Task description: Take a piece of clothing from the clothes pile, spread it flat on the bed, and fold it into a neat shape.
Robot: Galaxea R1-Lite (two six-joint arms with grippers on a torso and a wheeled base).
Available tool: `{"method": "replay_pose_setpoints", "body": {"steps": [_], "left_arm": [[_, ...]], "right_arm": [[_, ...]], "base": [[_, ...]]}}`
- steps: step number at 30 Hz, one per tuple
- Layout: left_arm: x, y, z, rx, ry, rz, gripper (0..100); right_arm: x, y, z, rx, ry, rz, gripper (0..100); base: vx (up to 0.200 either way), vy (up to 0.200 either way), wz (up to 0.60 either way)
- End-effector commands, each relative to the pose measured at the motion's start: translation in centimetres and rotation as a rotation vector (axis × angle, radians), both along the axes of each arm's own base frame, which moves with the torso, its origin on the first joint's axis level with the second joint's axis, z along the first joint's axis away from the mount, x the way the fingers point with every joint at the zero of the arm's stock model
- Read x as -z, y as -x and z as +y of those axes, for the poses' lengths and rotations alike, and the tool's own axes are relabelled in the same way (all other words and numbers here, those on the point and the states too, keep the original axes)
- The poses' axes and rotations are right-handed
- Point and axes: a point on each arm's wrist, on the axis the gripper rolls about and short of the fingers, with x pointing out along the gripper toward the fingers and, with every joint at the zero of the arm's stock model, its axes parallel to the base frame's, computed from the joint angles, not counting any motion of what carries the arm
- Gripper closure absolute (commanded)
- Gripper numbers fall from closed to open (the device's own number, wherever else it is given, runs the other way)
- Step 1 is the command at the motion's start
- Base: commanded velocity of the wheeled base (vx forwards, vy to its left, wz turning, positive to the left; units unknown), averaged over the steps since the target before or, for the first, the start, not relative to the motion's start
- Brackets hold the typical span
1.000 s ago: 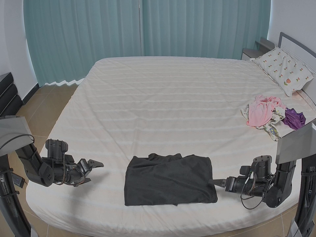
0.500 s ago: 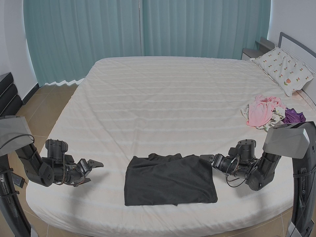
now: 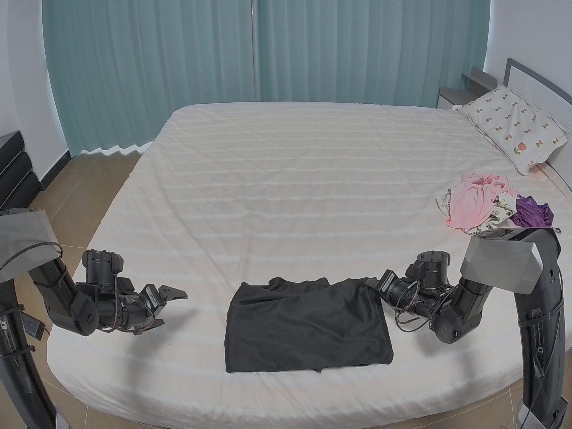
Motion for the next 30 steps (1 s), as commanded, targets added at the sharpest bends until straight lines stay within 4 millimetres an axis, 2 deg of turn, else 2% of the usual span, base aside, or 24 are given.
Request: {"method": "replay_pose_setpoints", "body": {"steps": [1, 4, 6, 8, 10, 13, 14, 15, 17, 20, 25, 30], "left_arm": [[-0.9, -1.3, -0.2, -0.025, 0.022, -0.04, 0], [-1.8, -2.5, -0.9, -0.034, 0.047, -0.077, 0], [-2.3, -3.7, -2.2, -0.006, 0.043, -0.116, 0], [-2.3, -4.2, -2.6, 0.004, 0.041, -0.128, 0], [-2.0, -5.5, -4.1, 0.045, 0.039, -0.146, 0], [-0.9, -5.8, -5.8, 0.098, 0.027, -0.139, 0], [-0.9, -5.8, -5.8, 0.098, 0.027, -0.139, 0], [-0.2, -6.0, -6.8, 0.127, -0.002, -0.144, 0], [0.1, -6.0, -7.3, 0.137, -0.024, -0.145, 0], [1.7, -6.0, -8.5, 0.178, -0.091, -0.139, 0], [2.0, -6.8, -9.6, 0.183, -0.104, -0.169, 0], [1.5, -6.5, -10.6, 0.193, -0.086, -0.19, 0]], "right_arm": [[0.1, -0.1, 0.0, 0.014, -0.014, -0.019, 100], [0.0, 0.0, 0.0, 0.015, -0.02, -0.029, 100], [0.0, 0.3, -0.1, 0.014, -0.024, -0.036, 100], [0.1, 0.4, -0.1, 0.014, -0.025, -0.037, 100], [0.3, 0.6, -0.2, 0.013, -0.027, -0.05, 100], [0.3, 0.7, -0.2, 0.013, -0.03, -0.058, 100], [0.3, 0.7, -0.2, 0.013, -0.03, -0.058, 100], [0.3, 0.7, -0.2, 0.013, -0.029, -0.057, 100], [0.3, 0.7, -0.2, 0.015, -0.029, -0.057, 100], [0.3, 0.7, -0.2, 0.012, -0.031, -0.058, 100], [0.3, 0.8, -0.2, 0.012, -0.031, -0.056, 100], [0.3, 0.8, -0.1, 0.011, -0.031, -0.057, 100]], "base": [[0.0, 0.0, 0.0], [0.0, 0.0, 0.0], [0.0, 0.0, 0.0], [0.0, 0.0, 0.0], [0.0, 0.0, 0.0], [0.0, 0.0, 0.0], [0.0, 0.0, 0.0], [0.0, 0.0, 0.0], [0.0, 0.0, 0.0], [0.0, 0.0, 0.0], [0.0, 0.0, 0.0], [0.0, 0.0, 0.0]]}}
